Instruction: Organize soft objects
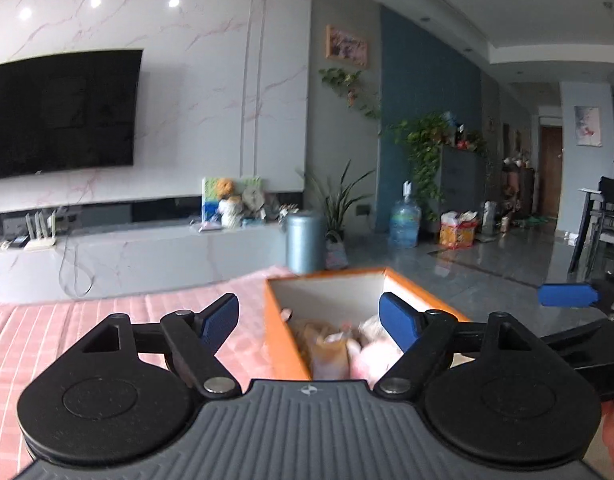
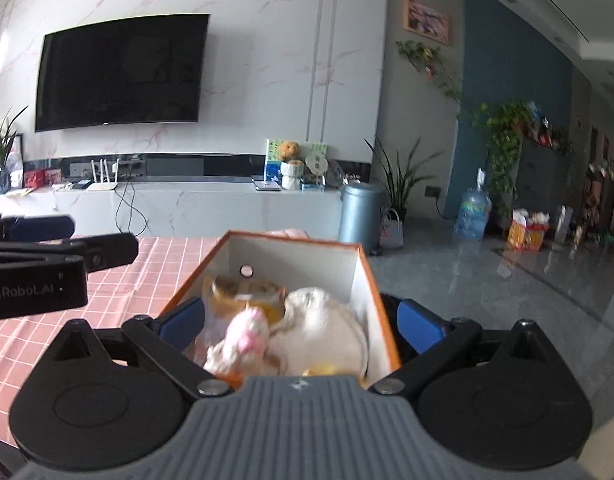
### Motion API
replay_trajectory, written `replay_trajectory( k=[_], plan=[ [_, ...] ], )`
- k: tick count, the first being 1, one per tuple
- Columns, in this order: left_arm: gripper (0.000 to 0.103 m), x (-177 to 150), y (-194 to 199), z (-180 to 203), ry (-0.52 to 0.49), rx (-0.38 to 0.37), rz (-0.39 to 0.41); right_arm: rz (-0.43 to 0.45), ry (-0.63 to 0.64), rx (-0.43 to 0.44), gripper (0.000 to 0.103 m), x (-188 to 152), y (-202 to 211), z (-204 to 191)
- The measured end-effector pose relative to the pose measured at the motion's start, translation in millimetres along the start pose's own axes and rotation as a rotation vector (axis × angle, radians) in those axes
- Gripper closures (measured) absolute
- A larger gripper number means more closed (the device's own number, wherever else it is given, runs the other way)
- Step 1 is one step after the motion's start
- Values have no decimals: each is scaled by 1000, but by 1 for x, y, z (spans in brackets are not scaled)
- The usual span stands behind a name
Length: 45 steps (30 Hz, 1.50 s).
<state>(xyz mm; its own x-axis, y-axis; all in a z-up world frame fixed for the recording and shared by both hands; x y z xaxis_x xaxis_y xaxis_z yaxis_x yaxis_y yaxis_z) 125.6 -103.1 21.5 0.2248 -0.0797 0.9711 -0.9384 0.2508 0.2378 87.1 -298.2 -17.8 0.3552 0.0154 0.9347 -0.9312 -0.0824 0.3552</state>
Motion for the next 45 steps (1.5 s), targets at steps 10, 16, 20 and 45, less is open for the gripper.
replay_trajectory(
  k=[10, 16, 20, 45],
  plan=[
    [0, -43, 11, -6, 46, 81, -101, -16, -61, -96, 2, -41, -2, -2],
    [0, -54, 8, -21, 74, 111, -126, -16, -83, -136, 2, -50, -5, 6],
    [0, -61, 15, -22, 91, 132, -108, -27, -87, -141, 3, -54, -7, 6],
    [0, -67, 20, -21, 46, 161, -139, -43, -63, -132, 2, -59, -5, 0]
  ],
)
Point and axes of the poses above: each gripper's, at about its wrist camera, not at the fingertips, and y roughly against the way its jaws point, z to its right, x to its top, the point moved 6 cm from there along -y, roughly the way its jaws point, and after that the axes turned 8 degrees about x, right-handed, at the moved point
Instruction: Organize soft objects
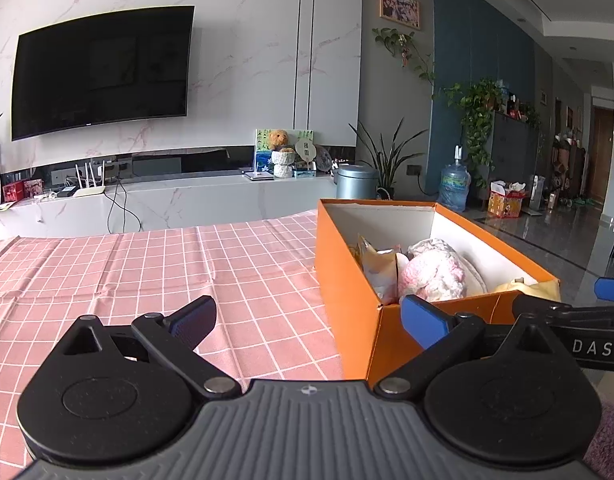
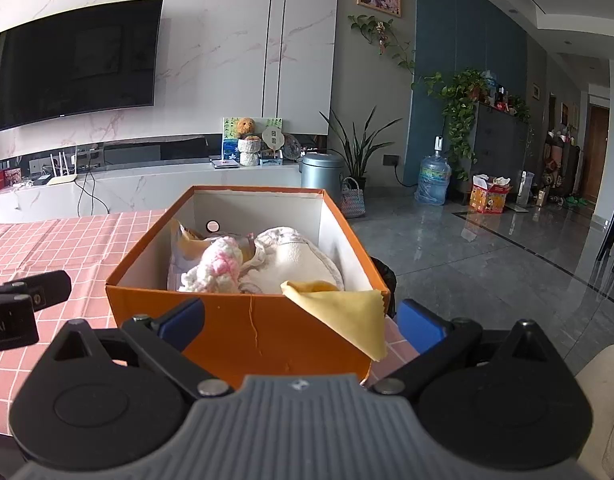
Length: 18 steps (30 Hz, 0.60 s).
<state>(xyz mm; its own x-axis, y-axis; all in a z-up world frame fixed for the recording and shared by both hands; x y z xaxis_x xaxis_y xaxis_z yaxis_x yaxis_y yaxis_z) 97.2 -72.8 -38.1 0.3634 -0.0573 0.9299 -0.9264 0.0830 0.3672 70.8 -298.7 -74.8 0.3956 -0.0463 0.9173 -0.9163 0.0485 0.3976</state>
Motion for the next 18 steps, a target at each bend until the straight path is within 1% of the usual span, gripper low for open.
replay_trajectory(
  k=[18],
  plan=[
    [0, -2, 1, 1, -24, 1, -20, -9, 5, 4, 2, -2, -2, -2]
  ],
)
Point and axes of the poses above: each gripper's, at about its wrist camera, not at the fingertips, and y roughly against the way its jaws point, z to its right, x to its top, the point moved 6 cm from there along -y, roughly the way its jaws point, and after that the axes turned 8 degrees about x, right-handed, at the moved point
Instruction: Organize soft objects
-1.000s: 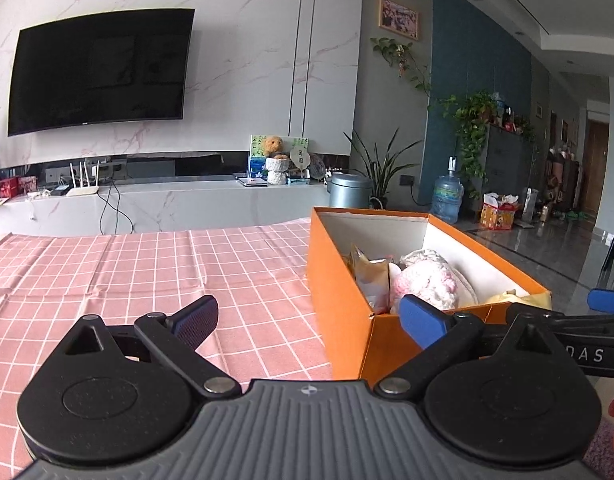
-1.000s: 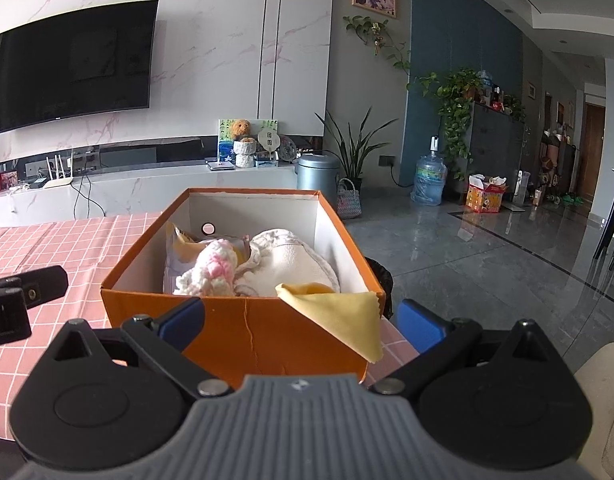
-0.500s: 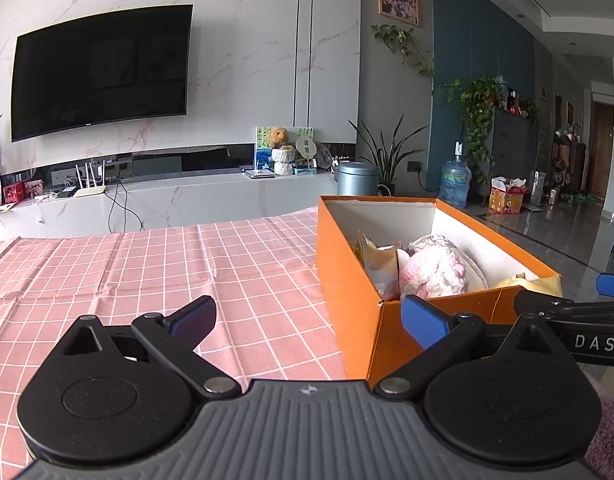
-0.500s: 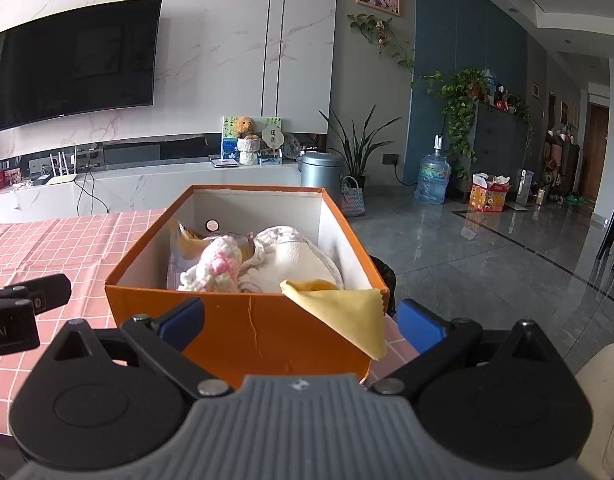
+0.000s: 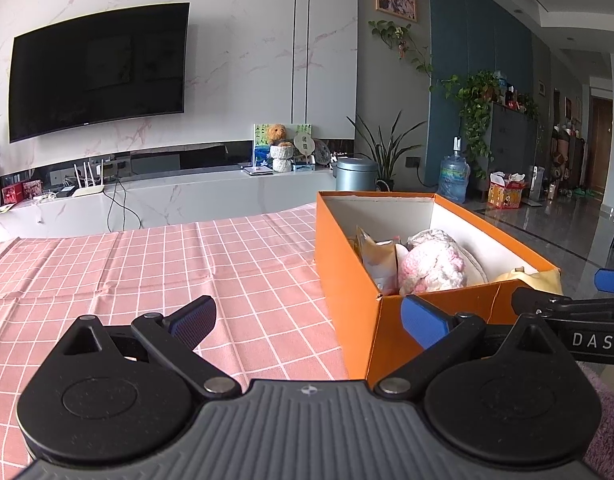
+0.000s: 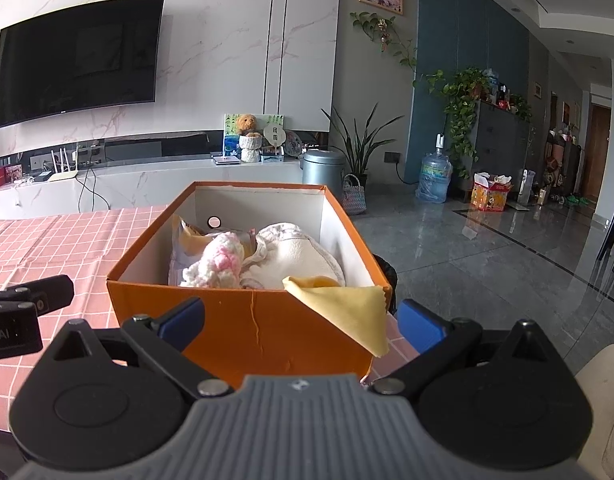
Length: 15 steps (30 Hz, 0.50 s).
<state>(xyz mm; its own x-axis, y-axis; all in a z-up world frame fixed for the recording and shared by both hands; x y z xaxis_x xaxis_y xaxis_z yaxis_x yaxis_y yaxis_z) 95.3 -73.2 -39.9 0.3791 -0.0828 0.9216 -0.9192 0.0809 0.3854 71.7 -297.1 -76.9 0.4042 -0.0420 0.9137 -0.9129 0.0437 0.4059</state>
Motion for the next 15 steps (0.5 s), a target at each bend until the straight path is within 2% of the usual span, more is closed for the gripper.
replay_trajectory(
  k=[15],
  plan=[
    [0, -1, 0, -1, -5, 0, 0, 1, 6, 6, 2, -1, -2, -2]
  ],
)
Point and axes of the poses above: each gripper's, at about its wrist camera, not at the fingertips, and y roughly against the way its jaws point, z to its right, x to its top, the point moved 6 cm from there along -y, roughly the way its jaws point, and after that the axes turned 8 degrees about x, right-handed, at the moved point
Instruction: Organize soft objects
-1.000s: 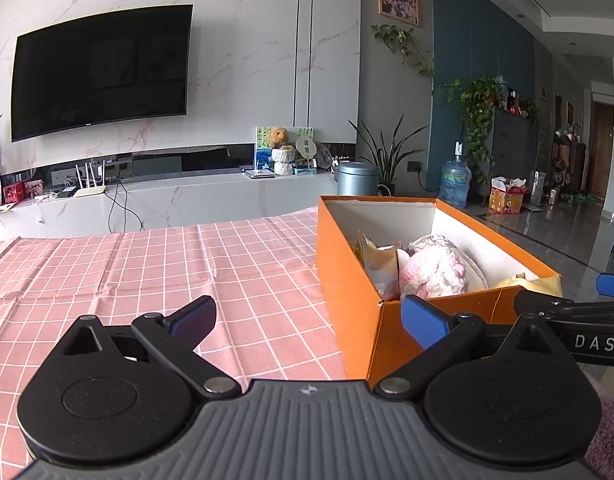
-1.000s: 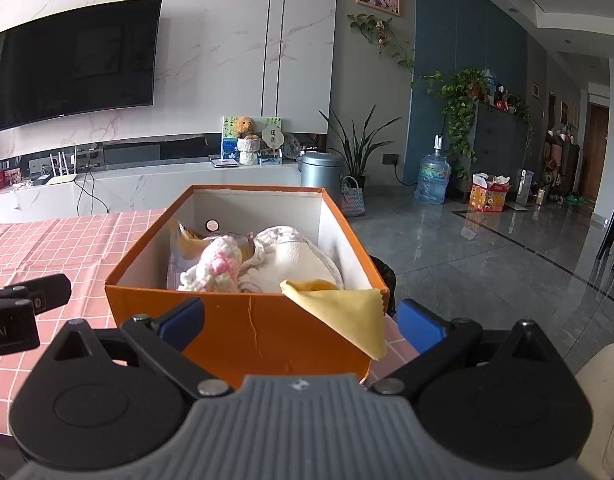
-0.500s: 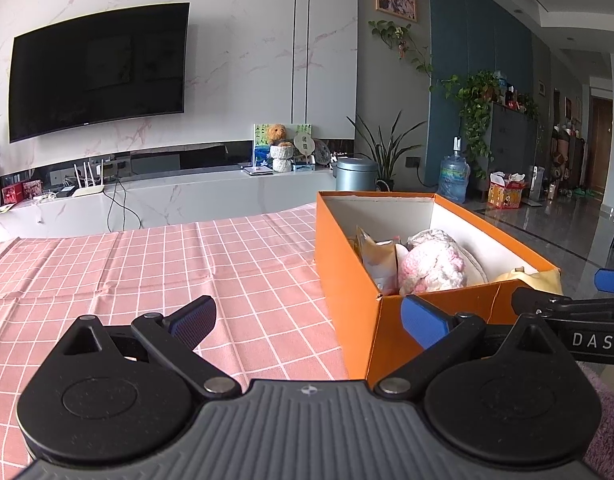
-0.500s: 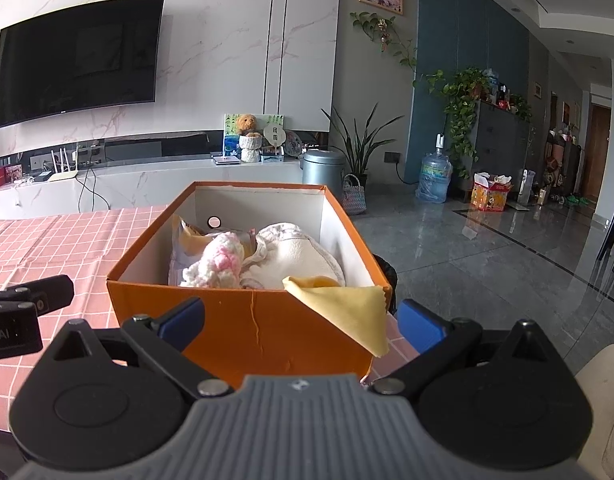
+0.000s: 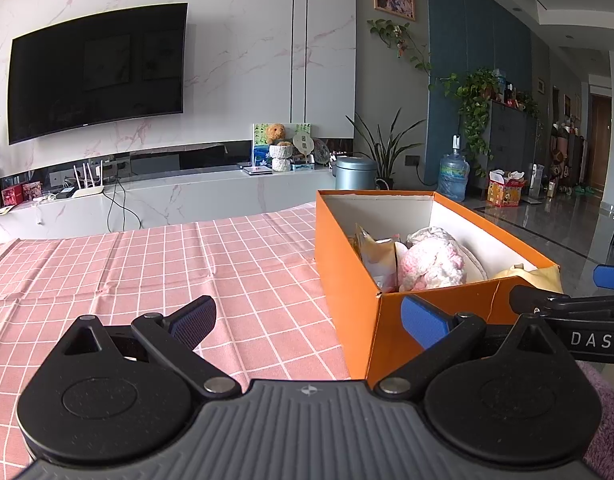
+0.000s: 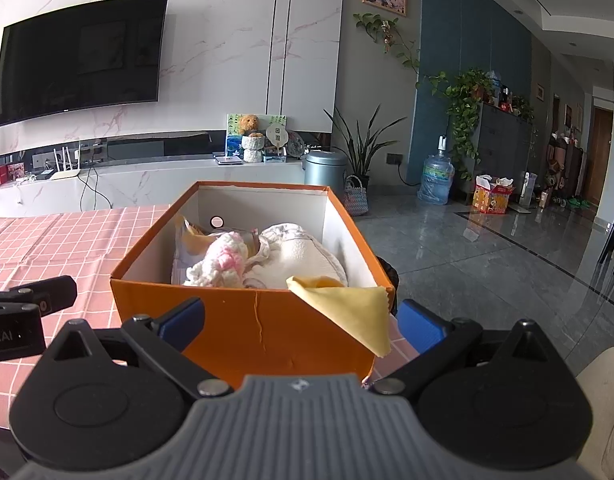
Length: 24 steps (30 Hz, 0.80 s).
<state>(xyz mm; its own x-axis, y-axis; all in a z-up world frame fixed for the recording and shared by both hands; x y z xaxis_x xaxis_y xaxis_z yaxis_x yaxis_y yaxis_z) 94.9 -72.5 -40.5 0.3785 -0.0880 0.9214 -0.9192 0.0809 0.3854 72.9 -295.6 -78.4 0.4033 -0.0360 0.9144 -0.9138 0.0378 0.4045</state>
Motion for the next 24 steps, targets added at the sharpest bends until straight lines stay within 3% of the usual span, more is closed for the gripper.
replay_trajectory(
  k=[24],
  plan=[
    [0, -2, -1, -1, -2, 2, -7, 0, 2, 2, 2, 0, 0, 0]
  ],
)
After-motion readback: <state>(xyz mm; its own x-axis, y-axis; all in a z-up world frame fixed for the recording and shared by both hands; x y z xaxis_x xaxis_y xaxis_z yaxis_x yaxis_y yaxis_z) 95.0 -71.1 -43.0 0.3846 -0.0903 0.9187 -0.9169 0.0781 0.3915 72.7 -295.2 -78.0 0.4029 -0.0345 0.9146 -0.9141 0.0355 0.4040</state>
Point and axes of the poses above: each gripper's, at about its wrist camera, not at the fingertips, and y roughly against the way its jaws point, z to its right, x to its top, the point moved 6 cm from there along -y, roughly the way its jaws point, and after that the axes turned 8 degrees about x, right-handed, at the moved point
